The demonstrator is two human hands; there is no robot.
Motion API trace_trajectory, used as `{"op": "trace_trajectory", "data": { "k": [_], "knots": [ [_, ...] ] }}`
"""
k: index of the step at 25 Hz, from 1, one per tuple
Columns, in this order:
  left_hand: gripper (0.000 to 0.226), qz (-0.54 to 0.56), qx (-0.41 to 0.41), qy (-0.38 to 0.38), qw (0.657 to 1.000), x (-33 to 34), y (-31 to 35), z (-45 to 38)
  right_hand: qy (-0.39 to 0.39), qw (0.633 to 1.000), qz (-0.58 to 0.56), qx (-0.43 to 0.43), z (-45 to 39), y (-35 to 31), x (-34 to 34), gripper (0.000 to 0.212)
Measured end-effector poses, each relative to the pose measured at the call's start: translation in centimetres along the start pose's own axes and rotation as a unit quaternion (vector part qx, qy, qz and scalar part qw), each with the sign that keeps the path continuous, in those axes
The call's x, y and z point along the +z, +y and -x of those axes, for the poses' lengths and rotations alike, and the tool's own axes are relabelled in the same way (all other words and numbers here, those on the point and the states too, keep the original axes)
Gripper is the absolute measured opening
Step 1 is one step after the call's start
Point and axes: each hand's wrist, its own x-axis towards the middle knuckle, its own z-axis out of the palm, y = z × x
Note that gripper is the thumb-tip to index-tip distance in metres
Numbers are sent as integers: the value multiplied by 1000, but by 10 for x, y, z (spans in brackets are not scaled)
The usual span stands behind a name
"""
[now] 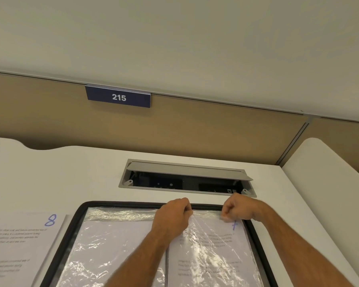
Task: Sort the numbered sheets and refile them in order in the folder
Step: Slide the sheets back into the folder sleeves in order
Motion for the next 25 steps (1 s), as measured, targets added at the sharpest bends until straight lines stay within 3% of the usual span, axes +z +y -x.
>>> {"op": "trace_trajectory", "data": {
  "k": [5, 8, 10, 14, 20, 25],
  "knots": [
    [20, 25, -12, 9, 1000, 0, 3, 9, -30, 998, 55, 1, 4, -10, 4, 17],
    [36, 30, 6, 24, 999, -5, -5, 26, -28, 999, 26, 16, 15, -19, 7, 31],
    [41, 13, 5, 39, 999, -10, -14, 40, -26, 998, 60, -9, 21, -20, 10, 20],
    [47, -60, 9, 45, 997, -20, -37, 71, 52, 986, 160, -19, 30, -20, 23, 22],
    [53, -149, 60, 115, 980, -18, -79, 117, 86, 965, 247, -15, 40, -31, 36, 10],
    [58, -171, 35, 100, 980, -20, -87, 145, 93, 970, 220, -32, 42, -33, 47, 23]
  ]
}}
